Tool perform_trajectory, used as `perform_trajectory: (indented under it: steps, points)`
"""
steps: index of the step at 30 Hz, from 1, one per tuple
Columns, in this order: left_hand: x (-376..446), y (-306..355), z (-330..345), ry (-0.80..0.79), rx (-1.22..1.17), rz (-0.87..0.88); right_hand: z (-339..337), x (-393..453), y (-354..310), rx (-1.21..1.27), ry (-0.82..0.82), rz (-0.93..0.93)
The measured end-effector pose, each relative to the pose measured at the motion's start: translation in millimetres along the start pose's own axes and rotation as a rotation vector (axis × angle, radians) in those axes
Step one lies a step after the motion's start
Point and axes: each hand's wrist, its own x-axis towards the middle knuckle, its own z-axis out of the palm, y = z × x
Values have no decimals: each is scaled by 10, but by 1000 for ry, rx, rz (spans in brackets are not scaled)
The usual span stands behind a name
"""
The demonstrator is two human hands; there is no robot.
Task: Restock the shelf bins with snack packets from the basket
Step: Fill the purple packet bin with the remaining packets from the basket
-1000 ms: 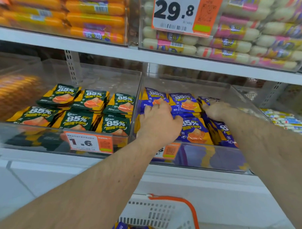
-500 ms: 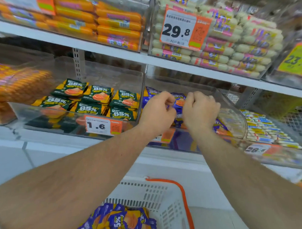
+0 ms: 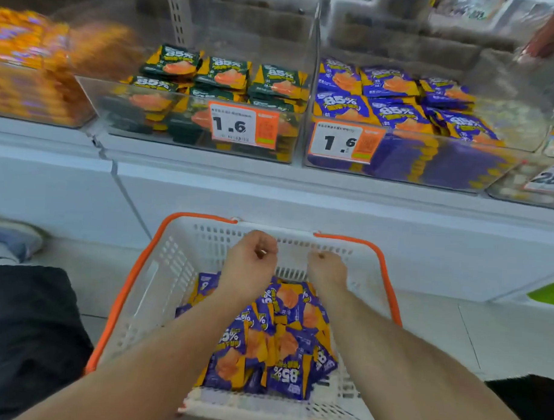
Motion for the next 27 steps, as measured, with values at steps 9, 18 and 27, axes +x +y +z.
perform_trajectory:
  steps: [9, 18, 27]
  points:
    - [-116, -380, -17, -72, 181, -170, 563, -71, 1013, -506, -511, 38]
    - [-85, -466, 79, -107, 189, -248, 680, -8, 1114, -606, -594, -7]
    - [-203, -640, 39, -92, 107, -433, 437, 51, 828, -419, -472, 60]
